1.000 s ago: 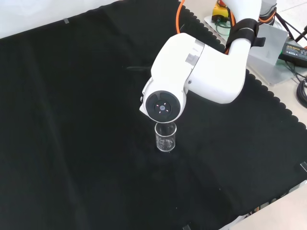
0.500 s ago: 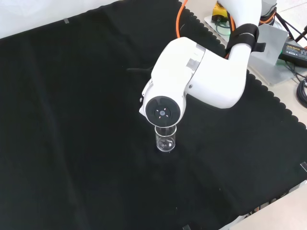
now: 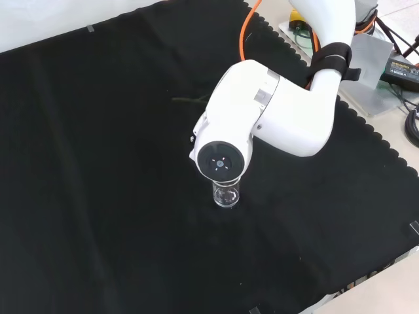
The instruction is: Pour the water from the handheld beaker into the one on the table.
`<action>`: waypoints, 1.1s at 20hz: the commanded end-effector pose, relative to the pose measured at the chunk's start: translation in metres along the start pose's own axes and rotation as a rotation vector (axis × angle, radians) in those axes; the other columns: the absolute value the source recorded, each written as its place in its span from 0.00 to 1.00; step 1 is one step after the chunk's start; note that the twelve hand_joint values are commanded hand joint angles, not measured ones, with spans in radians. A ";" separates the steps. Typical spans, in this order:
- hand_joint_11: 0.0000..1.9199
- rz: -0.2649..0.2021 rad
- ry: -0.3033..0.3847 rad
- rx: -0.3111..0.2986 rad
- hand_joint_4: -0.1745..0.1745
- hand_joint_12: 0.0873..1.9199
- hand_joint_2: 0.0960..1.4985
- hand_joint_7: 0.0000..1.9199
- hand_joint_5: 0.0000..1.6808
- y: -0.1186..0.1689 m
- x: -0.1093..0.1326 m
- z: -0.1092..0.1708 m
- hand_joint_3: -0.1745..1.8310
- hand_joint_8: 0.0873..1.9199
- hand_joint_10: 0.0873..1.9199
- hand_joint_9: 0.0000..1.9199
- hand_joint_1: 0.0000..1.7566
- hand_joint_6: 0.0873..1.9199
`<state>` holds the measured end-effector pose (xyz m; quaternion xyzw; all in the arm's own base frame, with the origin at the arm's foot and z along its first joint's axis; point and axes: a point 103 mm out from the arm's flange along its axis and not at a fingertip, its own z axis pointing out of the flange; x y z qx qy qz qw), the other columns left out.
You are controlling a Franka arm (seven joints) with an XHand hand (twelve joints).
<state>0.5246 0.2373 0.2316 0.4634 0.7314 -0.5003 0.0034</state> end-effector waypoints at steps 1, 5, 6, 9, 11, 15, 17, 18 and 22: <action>0.57 -0.001 -0.011 0.018 0.18 0.50 0.75 0.73 0.64 0.001 0.002 -0.001 0.00 0.65 0.56 0.74 0.66 0.46; 0.57 -0.004 -0.009 0.031 0.18 0.50 0.75 0.73 0.64 0.003 0.002 -0.001 0.00 0.65 0.56 0.74 0.66 0.46; 0.57 -0.004 -0.008 0.030 0.18 0.50 0.75 0.73 0.64 0.003 0.001 0.000 0.00 0.65 0.56 0.74 0.66 0.46; 0.57 -0.005 -0.010 0.032 0.19 0.50 0.75 0.73 0.64 0.003 0.001 -0.001 0.00 0.65 0.56 0.74 0.66 0.46; 0.57 -0.003 -0.012 0.031 0.19 0.50 0.75 0.73 0.64 0.003 0.001 -0.001 0.00 0.65 0.56 0.74 0.66 0.46; 0.57 -0.004 -0.006 0.024 0.19 0.50 0.75 0.73 0.64 0.003 0.000 -0.001 0.00 0.65 0.56 0.74 0.66 0.46; 0.57 -0.003 -0.005 0.026 0.19 0.50 0.75 0.73 0.64 0.003 0.001 -0.001 0.00 0.65 0.56 0.74 0.66 0.46; 0.57 -0.006 -0.004 0.027 0.19 0.50 0.75 0.73 0.64 0.003 0.002 -0.003 0.00 0.65 0.56 0.74 0.66 0.46; 0.57 -0.010 0.000 0.017 0.18 0.50 0.75 0.73 0.64 0.002 0.002 -0.003 0.00 0.65 0.56 0.74 0.66 0.46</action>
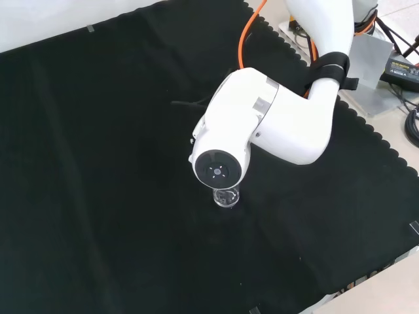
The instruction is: Pour the water from the handheld beaker into the one on the table.
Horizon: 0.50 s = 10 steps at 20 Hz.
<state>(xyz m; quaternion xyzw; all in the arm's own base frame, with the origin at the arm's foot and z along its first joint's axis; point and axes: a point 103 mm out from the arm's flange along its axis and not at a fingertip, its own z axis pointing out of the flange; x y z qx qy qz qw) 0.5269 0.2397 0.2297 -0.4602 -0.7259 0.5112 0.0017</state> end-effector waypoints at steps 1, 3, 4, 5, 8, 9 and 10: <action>0.57 -0.007 0.008 -0.016 0.18 0.50 0.75 0.73 0.64 -0.002 0.001 -0.002 0.00 0.65 0.56 0.74 0.66 0.46; 0.57 -0.008 0.014 -0.027 0.18 0.50 0.75 0.73 0.64 -0.004 0.000 -0.003 0.00 0.65 0.56 0.74 0.66 0.46; 0.57 -0.008 0.017 -0.031 0.18 0.50 0.75 0.73 0.64 -0.004 -0.001 -0.003 0.00 0.65 0.56 0.74 0.66 0.46; 0.57 -0.009 0.019 -0.032 0.18 0.50 0.75 0.73 0.64 -0.005 -0.002 -0.003 0.00 0.65 0.56 0.74 0.66 0.46; 0.57 -0.014 0.025 -0.045 0.18 0.50 0.75 0.73 0.64 -0.007 -0.003 -0.004 0.00 0.65 0.56 0.74 0.66 0.46; 0.57 -0.016 0.029 -0.053 0.18 0.50 0.75 0.73 0.64 -0.008 -0.004 -0.004 0.00 0.65 0.56 0.74 0.66 0.46; 0.57 -0.018 0.034 -0.061 0.18 0.50 0.75 0.73 0.64 -0.009 -0.004 -0.004 0.00 0.65 0.56 0.74 0.66 0.46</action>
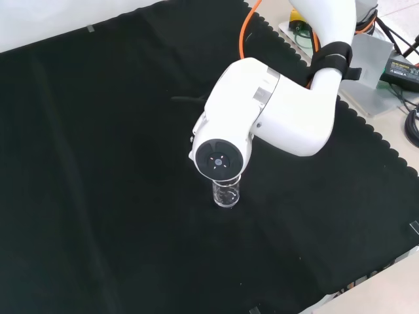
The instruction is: Pour the water from the handheld beaker into the one on the table.
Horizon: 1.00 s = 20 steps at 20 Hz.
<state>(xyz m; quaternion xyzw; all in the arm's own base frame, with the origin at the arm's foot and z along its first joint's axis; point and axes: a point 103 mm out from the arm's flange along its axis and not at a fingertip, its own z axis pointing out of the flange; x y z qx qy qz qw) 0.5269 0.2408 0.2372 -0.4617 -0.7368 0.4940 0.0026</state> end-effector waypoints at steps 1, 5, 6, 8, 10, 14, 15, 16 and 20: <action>0.57 -0.009 0.017 -0.029 0.18 0.50 0.75 0.73 0.64 -0.004 -0.002 0.001 0.00 0.65 0.56 0.74 0.66 0.46; 0.57 -0.012 0.029 -0.043 0.18 0.50 0.75 0.73 0.64 -0.007 -0.006 0.002 0.00 0.65 0.56 0.74 0.66 0.46; 0.57 -0.012 0.031 -0.049 0.18 0.50 0.75 0.73 0.64 -0.008 -0.007 0.002 0.00 0.65 0.56 0.74 0.66 0.46; 0.57 -0.014 0.037 -0.057 0.18 0.50 0.75 0.73 0.64 -0.009 -0.010 0.003 0.00 0.65 0.56 0.74 0.66 0.46; 0.57 -0.017 0.041 -0.063 0.18 0.50 0.75 0.73 0.64 -0.010 -0.011 0.003 0.00 0.65 0.56 0.74 0.66 0.46; 0.57 -0.031 0.075 -0.105 0.18 0.50 0.75 0.73 0.64 -0.010 -0.016 0.009 0.00 0.65 0.56 0.74 0.66 0.46; 0.57 -0.032 0.080 -0.110 0.18 0.50 0.75 0.73 0.64 -0.010 -0.018 0.010 0.00 0.65 0.56 0.74 0.66 0.46; 0.57 -0.035 0.094 -0.119 0.18 0.50 0.75 0.73 0.64 -0.010 -0.020 0.011 0.00 0.65 0.56 0.74 0.66 0.46; 0.57 -0.058 0.159 -0.170 0.18 0.50 0.75 0.73 0.64 -0.010 -0.029 0.019 0.00 0.65 0.56 0.74 0.66 0.46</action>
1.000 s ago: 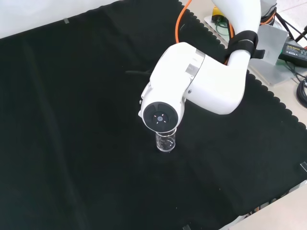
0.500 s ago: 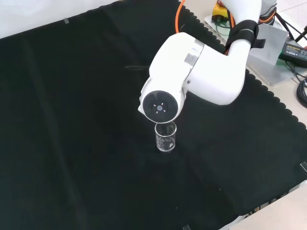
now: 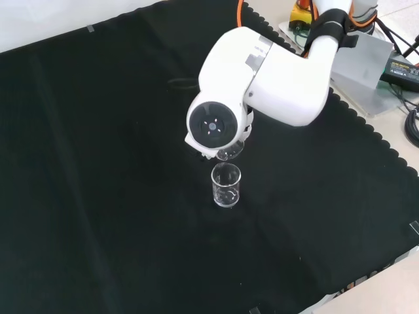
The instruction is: Pour the water from the handheld beaker into the one on the table.
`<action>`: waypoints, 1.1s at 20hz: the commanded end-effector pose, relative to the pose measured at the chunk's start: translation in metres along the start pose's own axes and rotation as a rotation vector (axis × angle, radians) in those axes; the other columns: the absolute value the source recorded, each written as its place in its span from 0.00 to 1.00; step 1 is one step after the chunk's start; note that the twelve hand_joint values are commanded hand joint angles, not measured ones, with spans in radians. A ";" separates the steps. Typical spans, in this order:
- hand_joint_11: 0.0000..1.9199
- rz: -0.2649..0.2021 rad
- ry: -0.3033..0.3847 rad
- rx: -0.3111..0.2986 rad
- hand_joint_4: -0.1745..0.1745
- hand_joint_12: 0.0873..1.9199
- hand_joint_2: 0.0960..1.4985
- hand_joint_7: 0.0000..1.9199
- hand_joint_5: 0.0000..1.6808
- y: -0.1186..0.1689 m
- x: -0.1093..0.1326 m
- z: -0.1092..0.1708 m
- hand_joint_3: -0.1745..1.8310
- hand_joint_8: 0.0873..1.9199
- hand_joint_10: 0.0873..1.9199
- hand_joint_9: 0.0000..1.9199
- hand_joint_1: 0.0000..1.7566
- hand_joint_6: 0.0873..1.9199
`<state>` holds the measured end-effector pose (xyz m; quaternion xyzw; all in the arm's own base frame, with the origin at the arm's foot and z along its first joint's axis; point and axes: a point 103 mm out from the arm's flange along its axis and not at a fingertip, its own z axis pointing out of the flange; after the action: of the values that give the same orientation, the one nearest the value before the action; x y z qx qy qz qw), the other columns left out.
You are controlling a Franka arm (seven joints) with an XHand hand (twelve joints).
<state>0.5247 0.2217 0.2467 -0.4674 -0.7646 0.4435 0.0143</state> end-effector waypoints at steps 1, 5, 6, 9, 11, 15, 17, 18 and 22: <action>0.57 -0.034 0.109 -0.098 0.18 0.50 0.75 0.73 0.64 -0.002 -0.016 0.010 0.00 0.65 0.56 0.74 0.66 0.46; 0.57 -0.054 0.176 -0.166 0.18 0.50 0.75 0.73 0.64 -0.004 -0.025 0.016 0.00 0.65 0.56 0.74 0.66 0.46; 0.57 -0.061 0.190 -0.179 0.18 0.50 0.75 0.73 0.64 -0.005 -0.027 0.017 0.00 0.65 0.56 0.74 0.66 0.46; 0.57 -0.094 0.263 -0.260 0.18 0.50 0.75 0.73 0.64 -0.007 -0.035 0.023 0.00 0.65 0.56 0.74 0.66 0.46; 0.57 -0.103 0.289 -0.293 0.18 0.50 0.75 0.73 0.64 -0.006 -0.039 0.027 0.00 0.65 0.56 0.74 0.66 0.46; 0.57 -0.136 0.352 -0.397 0.17 0.50 0.75 0.73 0.64 -0.005 -0.046 0.037 0.00 0.65 0.56 0.74 0.66 0.46; 0.57 -0.151 0.387 -0.436 0.17 0.50 0.75 0.73 0.64 -0.001 -0.049 0.043 0.00 0.65 0.56 0.74 0.66 0.46; 0.57 -0.157 0.404 -0.451 0.17 0.50 0.75 0.73 0.64 0.001 -0.051 0.046 0.00 0.65 0.56 0.74 0.66 0.46; 0.57 -0.173 0.447 -0.512 0.17 0.50 0.75 0.73 0.64 0.008 -0.056 0.056 0.00 0.65 0.56 0.74 0.66 0.46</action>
<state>0.5331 0.1552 0.2325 -0.4777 -0.8540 0.1847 0.0915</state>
